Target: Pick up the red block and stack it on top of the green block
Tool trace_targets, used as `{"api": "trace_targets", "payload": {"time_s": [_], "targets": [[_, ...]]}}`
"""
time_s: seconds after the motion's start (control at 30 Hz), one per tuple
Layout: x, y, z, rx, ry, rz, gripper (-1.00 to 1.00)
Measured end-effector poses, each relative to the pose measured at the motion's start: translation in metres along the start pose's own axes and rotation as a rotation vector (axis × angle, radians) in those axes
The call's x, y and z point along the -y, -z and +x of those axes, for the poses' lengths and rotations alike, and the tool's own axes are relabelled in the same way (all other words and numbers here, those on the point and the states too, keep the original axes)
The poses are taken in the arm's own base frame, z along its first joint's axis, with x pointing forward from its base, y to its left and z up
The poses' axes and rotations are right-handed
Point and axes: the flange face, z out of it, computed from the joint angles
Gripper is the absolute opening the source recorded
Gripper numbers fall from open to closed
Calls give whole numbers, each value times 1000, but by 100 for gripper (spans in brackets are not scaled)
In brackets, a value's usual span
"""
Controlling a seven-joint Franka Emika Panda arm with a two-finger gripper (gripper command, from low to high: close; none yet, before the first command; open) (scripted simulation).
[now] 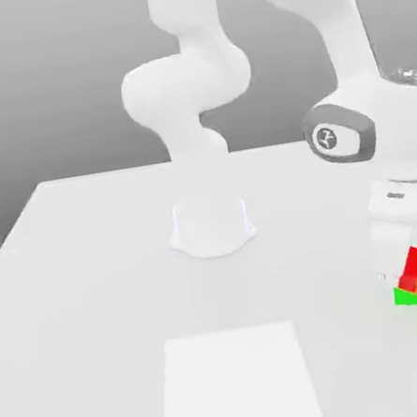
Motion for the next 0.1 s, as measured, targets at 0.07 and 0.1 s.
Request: {"api": "trace_targets", "payload": {"time_s": [0.07, 0.1], "targets": [[1, 19, 0, 0, 2, -1, 100], [1, 29, -1, 0, 3, 0, 100]]}}
